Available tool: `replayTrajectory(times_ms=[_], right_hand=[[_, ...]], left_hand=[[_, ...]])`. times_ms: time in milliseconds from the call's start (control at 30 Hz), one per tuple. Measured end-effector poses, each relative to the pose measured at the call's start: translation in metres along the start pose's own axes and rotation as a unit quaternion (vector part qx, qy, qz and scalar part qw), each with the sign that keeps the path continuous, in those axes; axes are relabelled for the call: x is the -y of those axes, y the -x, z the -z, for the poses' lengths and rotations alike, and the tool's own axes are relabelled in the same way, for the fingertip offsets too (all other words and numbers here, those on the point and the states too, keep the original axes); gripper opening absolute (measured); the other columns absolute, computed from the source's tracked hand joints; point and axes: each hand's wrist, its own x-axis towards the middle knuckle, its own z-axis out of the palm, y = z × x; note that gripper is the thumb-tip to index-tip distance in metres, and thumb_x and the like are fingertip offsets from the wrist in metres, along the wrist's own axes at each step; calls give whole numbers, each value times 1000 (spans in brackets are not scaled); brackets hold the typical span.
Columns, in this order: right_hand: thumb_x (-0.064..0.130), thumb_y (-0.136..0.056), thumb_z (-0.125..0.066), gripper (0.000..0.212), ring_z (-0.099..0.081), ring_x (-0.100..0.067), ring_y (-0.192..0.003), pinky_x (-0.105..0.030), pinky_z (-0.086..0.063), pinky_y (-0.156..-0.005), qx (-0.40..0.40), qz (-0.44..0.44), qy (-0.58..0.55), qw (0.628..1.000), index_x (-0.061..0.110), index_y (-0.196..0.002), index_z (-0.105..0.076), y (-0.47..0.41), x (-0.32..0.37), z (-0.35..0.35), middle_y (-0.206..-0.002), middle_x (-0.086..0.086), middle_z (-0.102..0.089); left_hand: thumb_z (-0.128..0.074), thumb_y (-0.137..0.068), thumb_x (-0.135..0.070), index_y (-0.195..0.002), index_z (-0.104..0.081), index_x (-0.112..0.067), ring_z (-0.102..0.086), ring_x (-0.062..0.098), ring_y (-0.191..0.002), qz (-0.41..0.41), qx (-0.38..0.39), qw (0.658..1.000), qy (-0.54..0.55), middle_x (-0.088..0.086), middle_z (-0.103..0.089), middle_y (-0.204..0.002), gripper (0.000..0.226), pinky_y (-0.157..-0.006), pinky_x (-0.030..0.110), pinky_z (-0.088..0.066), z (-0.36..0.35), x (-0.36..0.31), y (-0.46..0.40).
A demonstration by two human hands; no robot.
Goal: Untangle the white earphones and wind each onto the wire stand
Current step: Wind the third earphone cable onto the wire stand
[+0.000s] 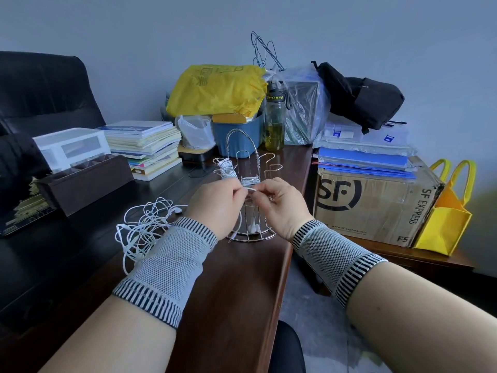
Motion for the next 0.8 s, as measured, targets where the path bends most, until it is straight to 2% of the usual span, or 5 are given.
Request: replayTrajectory(times_ms=[167,467,567,700,800], right_hand=[[27,-93,-61,16,-44,-7,-51,-26,-39,-55,-6,-67,-112,991,20,-78,-64,-2,2,-3,-64,7,-58],[26,-95,-56,19,-43,-3,-49,-25,-38,-57,-37,-85,-123,988,19,-79,-62,-1,7,-6,-76,-4,-69],[26,-96,-54,19,-41,-2,-44,-22,-35,-52,-46,-100,-132,985,16,-81,-62,0,9,-6,-81,-10,-71],[25,-96,-53,22,-42,-1,-40,-21,-35,-50,-56,-126,-138,981,21,-76,-61,-3,12,-6,-75,-4,-70],[27,-95,-53,24,-44,-3,-45,-25,-38,-53,-62,-138,-123,981,22,-73,-60,-6,14,-6,-73,-2,-70]], left_hand=[[-58,-94,-32,-71,-60,-27,-67,11,-66,46,-27,992,112,-6,-70,-67,24,-66,28,-54,7,3,-7],[-67,-88,-27,-81,-72,-24,-53,0,-63,-14,-74,992,101,-14,-60,-70,9,-57,5,-34,17,-2,-24],[-66,-89,-33,-86,-73,-23,-55,1,-65,26,-89,993,76,-15,-61,-68,13,-58,13,-36,17,-6,-31],[-58,-95,-33,-86,-76,-10,-66,21,-76,51,-75,996,-7,6,-73,-78,31,-63,30,-48,14,-8,-34],[-53,-96,-33,-73,-73,-7,-58,22,-61,73,-61,994,-46,12,-68,-67,40,-46,26,-30,13,-10,-35]])
